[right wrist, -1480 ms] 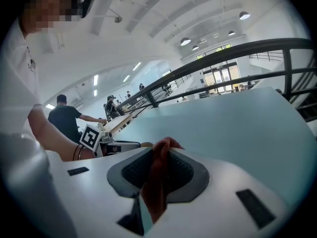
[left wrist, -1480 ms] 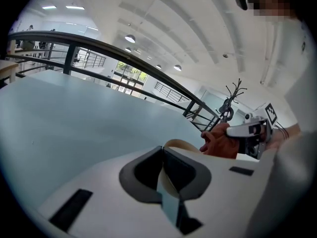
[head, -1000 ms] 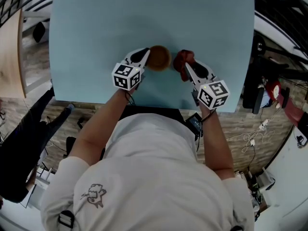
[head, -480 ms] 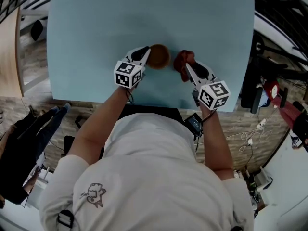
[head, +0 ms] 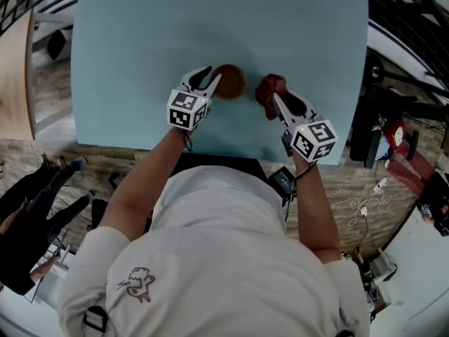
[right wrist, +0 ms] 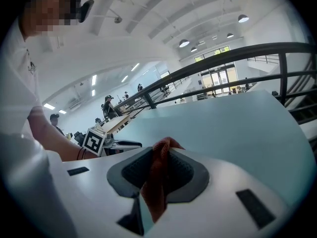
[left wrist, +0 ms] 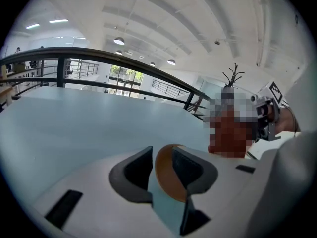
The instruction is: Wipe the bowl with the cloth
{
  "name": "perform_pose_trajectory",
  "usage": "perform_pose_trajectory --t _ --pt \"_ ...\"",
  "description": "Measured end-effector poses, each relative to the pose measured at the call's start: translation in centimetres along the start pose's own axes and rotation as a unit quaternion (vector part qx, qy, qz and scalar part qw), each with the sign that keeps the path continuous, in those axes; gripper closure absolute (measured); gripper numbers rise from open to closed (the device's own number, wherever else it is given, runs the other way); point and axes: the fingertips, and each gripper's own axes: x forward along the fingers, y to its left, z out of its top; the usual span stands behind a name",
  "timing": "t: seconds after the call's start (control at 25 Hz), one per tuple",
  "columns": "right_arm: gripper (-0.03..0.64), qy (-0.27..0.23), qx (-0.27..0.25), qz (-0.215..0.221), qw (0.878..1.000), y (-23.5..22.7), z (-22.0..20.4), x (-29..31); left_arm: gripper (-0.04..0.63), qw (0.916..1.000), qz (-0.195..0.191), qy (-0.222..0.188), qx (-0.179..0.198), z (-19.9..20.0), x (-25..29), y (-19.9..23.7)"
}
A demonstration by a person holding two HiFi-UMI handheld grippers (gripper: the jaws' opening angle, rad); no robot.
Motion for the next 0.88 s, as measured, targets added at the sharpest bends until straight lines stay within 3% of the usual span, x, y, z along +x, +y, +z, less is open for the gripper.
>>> perform_pose_trajectory --t 0.12,0.36,0.52,0.88 --pt "0.528 -0.005 -0.004 0.001 1.0 0.5 0.5 -0.5 0.468 0.9999 0.006 -0.008 0.009 0.9 -1.1 -0.3" --pt "0.528 -0.02 -0.023 0.008 1.0 1.7 1.3 -2.2 0.561 0.9986 0.009 -0.044 0.03 4.1 -4.1 -1.6" --pt "0.528 -0.035 -0.042 0.015 0.998 2.7 2.4 -3.5 0.58 0.9975 0.003 -0.063 0.033 6.2 -6.1 -3.5" --pt "0.528 -0.078 -0.109 0.028 0.991 11.0 5.6 -4.7 0.581 0.9873 -0.013 -0.147 0.061 11.3 -17.4 -4.0"
